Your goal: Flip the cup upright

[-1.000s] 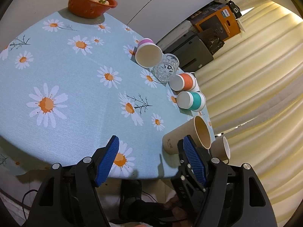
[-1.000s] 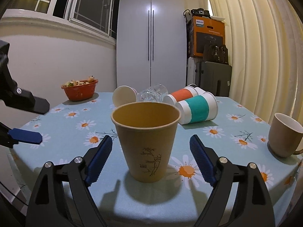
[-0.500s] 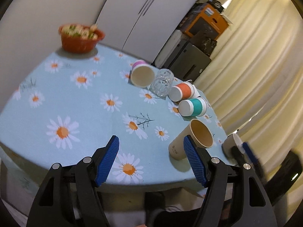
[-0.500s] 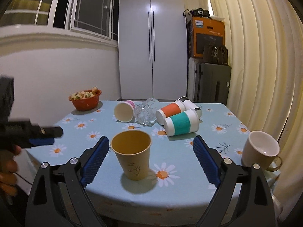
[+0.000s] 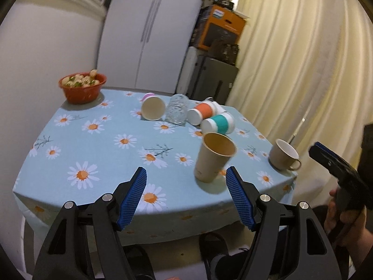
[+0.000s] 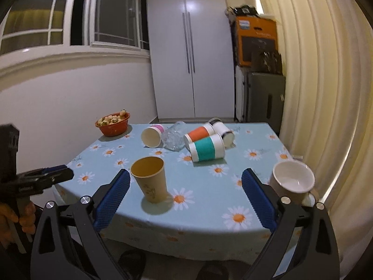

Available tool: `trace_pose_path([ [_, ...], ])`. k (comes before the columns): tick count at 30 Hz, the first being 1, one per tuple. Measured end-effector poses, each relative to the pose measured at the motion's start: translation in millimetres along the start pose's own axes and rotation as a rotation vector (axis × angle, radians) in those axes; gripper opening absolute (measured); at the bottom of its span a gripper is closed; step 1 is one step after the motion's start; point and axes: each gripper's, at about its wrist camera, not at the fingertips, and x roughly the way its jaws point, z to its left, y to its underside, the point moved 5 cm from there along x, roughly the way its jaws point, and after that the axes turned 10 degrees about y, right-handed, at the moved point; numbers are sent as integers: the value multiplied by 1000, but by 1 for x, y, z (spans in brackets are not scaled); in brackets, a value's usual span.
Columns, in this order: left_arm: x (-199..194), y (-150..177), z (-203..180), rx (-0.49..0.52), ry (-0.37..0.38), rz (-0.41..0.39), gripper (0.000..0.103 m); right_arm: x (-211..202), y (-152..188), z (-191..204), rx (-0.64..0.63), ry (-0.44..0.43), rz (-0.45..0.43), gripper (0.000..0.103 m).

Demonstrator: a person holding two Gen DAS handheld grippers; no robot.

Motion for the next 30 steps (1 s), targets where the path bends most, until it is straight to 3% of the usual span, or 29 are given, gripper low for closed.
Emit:
trace_pose_path([
  [10, -24, 12, -27, 121, 20, 26, 69, -14, 0, -7, -35, -18, 34, 95],
  [16, -30, 16, -27, 131, 8, 20, 69, -10, 16, -9, -13, -25, 102, 95],
  [30, -29, 21, -30, 151, -18, -2, 69, -11, 25, 10, -118, -11, 87, 95],
])
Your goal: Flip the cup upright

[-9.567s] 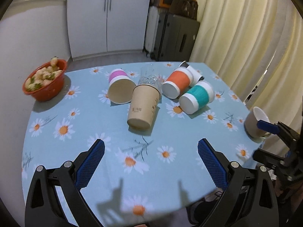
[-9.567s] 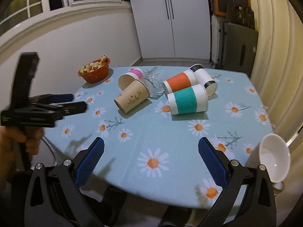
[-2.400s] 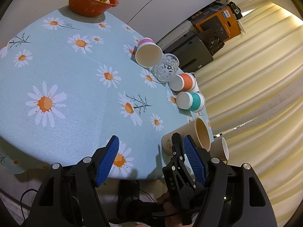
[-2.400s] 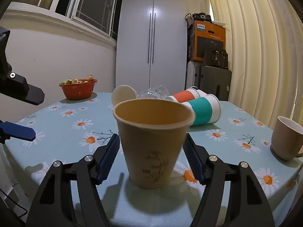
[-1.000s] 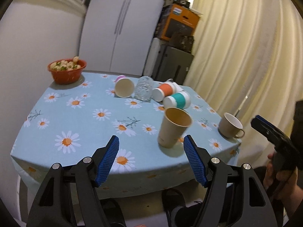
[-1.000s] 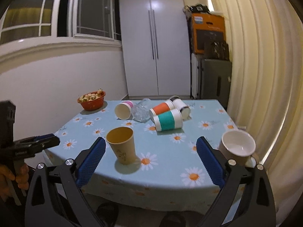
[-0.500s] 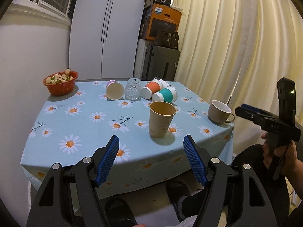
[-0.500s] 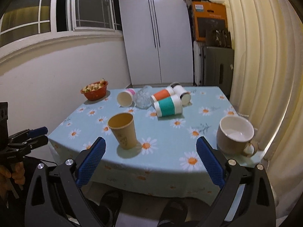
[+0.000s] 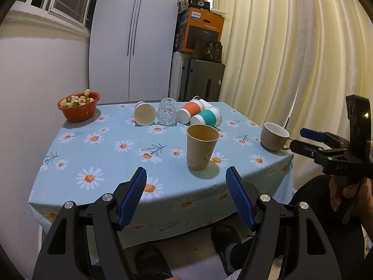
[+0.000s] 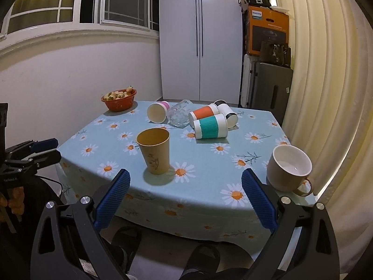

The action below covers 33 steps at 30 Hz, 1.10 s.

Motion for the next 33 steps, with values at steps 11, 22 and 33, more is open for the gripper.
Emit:
trace_pose_path([
  [11, 5, 1, -3, 12, 8, 17, 69, 2, 0, 1, -5, -2, 4, 95],
  [22, 5, 2, -3, 10, 8, 20, 69, 1, 3, 6, -21, -12, 6, 95],
  [33, 7, 3, -3, 14, 11, 28, 69, 1, 2, 5, -10, -14, 7, 95],
])
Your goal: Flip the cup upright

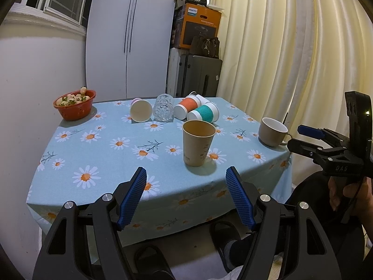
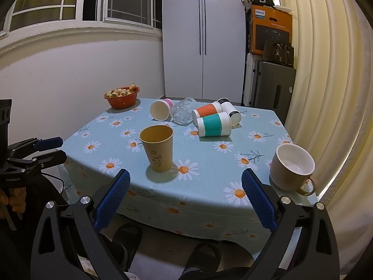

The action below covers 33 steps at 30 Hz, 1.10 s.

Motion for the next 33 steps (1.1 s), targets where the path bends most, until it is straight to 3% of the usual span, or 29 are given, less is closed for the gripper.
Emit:
trace_pose_path([
  [33, 2, 0, -3, 6, 2, 5, 69, 3, 2, 3, -2, 3, 7, 95],
])
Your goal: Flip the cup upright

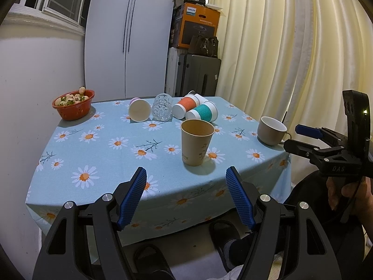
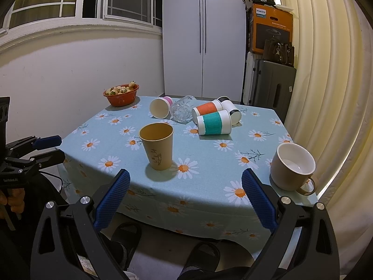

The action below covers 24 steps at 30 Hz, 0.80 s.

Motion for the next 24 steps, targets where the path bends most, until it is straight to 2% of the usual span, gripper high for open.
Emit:
trace_pose_path([
  [24, 1, 0, 0, 1, -2, 10, 69, 0, 3, -3, -8, 3, 4, 96],
])
